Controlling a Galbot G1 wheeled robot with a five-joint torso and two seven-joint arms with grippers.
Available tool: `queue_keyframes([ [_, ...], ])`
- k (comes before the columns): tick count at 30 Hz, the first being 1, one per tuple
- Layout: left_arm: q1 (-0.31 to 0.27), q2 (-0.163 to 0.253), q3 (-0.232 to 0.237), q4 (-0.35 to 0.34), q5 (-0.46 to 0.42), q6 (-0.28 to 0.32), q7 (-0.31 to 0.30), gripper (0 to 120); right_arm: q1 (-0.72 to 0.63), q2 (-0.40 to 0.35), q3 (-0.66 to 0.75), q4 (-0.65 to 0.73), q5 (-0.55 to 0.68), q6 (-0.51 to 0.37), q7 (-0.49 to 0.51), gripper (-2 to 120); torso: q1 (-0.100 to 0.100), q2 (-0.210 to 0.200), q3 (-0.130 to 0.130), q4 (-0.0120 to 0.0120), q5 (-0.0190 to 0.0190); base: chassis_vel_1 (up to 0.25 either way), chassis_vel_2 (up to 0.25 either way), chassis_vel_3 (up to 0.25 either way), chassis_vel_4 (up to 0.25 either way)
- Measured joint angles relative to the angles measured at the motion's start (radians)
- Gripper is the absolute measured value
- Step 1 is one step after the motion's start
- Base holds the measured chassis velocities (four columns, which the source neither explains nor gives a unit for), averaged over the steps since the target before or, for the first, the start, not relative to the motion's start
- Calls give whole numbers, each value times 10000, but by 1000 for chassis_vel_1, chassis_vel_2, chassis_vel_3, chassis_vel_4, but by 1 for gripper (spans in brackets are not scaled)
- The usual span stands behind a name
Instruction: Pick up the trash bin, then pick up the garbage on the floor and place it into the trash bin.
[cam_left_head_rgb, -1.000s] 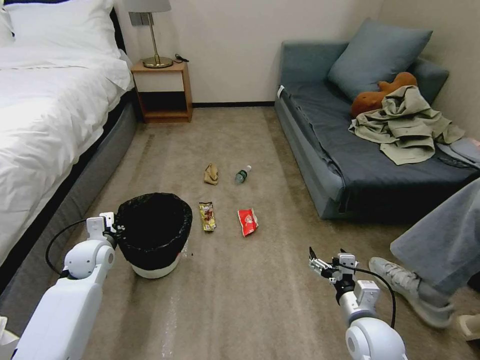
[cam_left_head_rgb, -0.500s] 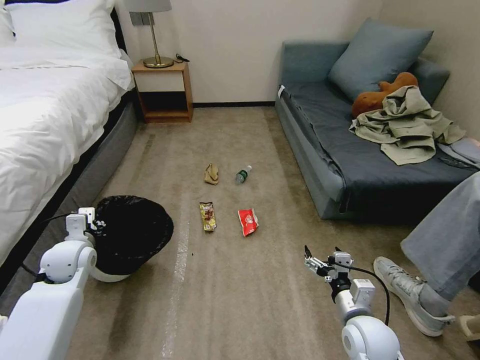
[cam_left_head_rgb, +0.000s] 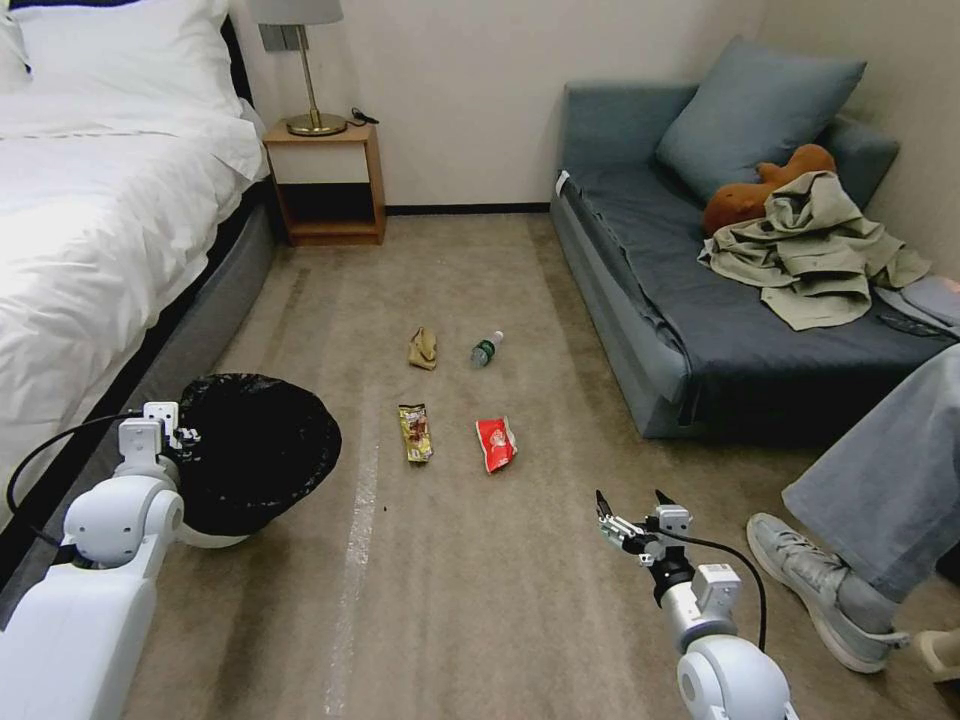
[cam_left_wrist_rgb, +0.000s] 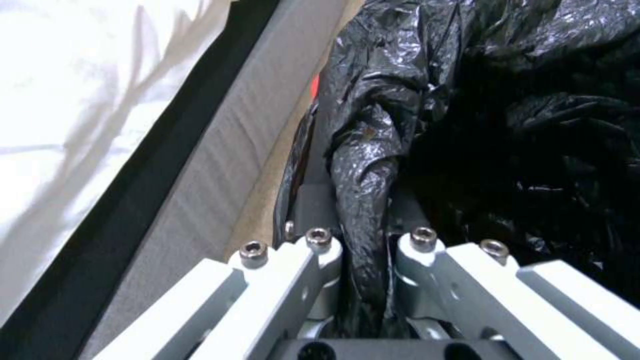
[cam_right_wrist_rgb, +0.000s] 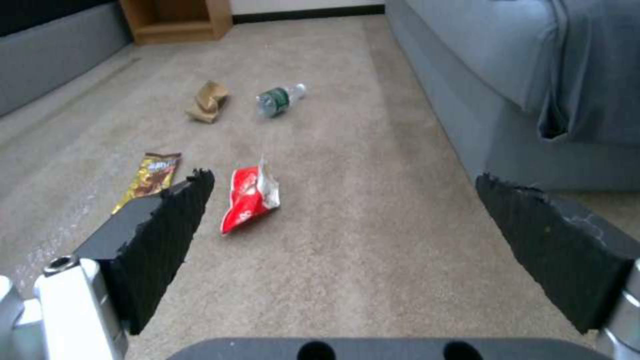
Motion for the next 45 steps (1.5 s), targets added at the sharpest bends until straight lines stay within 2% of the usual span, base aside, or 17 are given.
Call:
queue_keyframes([
  [26,-117,-171,262,138,-30,-86,15,4,-84,127,28,-337,-497,495,-358,100,0,0,0,-1,1,-8,11,12,-11],
  [45,-149,-143,-152,167,-88,-120,5,4,-145,190,-91,-356,-626,538,-363,100,0,0,0,0,0,-57,63,59,-61],
])
